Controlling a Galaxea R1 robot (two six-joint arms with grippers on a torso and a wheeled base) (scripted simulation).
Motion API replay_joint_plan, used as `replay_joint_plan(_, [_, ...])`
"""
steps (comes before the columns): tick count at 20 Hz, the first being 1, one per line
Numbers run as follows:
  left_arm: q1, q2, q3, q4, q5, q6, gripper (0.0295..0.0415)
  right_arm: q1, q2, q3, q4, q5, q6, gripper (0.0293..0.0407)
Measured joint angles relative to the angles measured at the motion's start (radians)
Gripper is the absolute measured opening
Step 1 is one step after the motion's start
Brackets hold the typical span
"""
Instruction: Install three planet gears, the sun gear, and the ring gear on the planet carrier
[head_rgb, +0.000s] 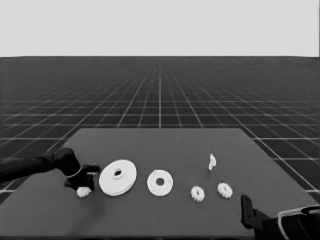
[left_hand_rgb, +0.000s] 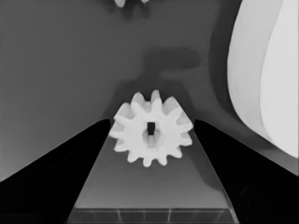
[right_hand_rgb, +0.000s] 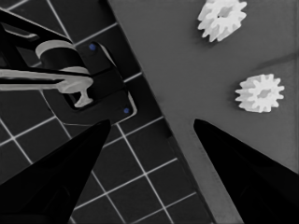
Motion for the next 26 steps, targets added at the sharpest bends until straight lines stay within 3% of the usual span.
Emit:
replay_joint_plan(2, [0.001, 0.000, -0.001, 0.000, 0.000, 0.000, 0.0314, 0.000, 0.000, 0.000, 0.000, 0.000, 0.000, 0.0385])
replay_joint_plan(10, [0.000, 0.000, -0.001, 0.001, -0.001, 0.000, 0.0312, 0.000, 0.000, 0.000, 0.000, 0.000, 0.000, 0.0385])
replay_joint_plan(13, [-0.168, -0.068, 0.123, -0.116, 0.126, -0.026, 0.0312, 0.000, 0.000, 0.000, 0.000, 0.000, 0.000, 0.0385])
replay_joint_plan(20, [-0.217, -0.075, 0.134, -0.152, 0.158, -0.026, 0.0312, 0.000, 0.000, 0.000, 0.000, 0.000, 0.000, 0.0385])
replay_joint_plan(21, [-0.217, 0.053, 0.311, -0.094, 0.225, -0.447, 0.0312, 0.000, 0.000, 0.000, 0.000, 0.000, 0.000, 0.0385])
replay_joint_plan(22, [-0.218, 0.329, 0.332, -0.086, 0.277, -0.681, 0.0312, 0.000, 0.000, 0.000, 0.000, 0.000, 0.000, 0.0385])
replay_joint_plan(24, [-0.217, 0.637, 0.152, -0.098, 0.293, -0.756, 0.0313, 0.000, 0.000, 0.000, 0.000, 0.000, 0.000, 0.0385])
replay_joint_plan(26, [-0.216, 0.735, 0.045, -0.102, 0.289, -0.739, 0.0312, 0.000, 0.000, 0.000, 0.000, 0.000, 0.000, 0.0385])
